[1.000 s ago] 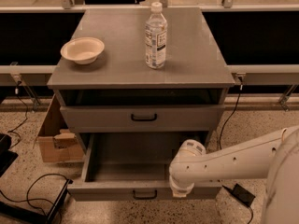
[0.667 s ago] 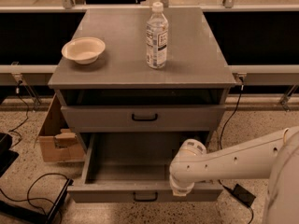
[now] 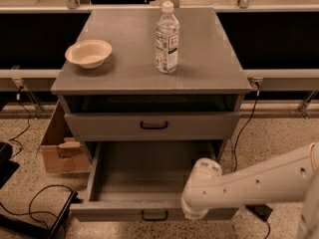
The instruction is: Open middle drawer
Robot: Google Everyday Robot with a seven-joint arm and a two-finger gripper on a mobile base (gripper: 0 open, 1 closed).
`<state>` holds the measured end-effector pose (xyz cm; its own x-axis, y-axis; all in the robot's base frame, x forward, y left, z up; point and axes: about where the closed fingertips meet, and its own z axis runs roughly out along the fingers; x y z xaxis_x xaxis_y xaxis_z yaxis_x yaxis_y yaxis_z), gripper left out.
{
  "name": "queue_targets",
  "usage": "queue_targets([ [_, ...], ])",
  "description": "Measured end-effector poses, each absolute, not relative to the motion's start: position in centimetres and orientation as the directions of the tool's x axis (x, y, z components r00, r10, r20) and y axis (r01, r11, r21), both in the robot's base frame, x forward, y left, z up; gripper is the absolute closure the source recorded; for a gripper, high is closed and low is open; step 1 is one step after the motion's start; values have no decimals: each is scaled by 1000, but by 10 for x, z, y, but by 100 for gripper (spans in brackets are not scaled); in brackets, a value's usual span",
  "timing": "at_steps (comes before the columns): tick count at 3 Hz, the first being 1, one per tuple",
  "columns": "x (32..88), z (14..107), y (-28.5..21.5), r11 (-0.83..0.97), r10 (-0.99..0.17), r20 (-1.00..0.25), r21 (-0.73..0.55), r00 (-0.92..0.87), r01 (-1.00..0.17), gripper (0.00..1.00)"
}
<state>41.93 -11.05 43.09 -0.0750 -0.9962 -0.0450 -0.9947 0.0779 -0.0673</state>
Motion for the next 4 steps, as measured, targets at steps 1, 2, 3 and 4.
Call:
queue_targets([
  [1,411,432,-111,78,-996,-47,-69,-75,-995,100],
  [2,411,432,-111,78,-996,-47,-69,-75,-995,100],
  [3,394,436,-116,99,-995,-32,-74,-96,-992,100],
  [4,388,437,-119,105,-994,-25,-77,-103,-991,100],
])
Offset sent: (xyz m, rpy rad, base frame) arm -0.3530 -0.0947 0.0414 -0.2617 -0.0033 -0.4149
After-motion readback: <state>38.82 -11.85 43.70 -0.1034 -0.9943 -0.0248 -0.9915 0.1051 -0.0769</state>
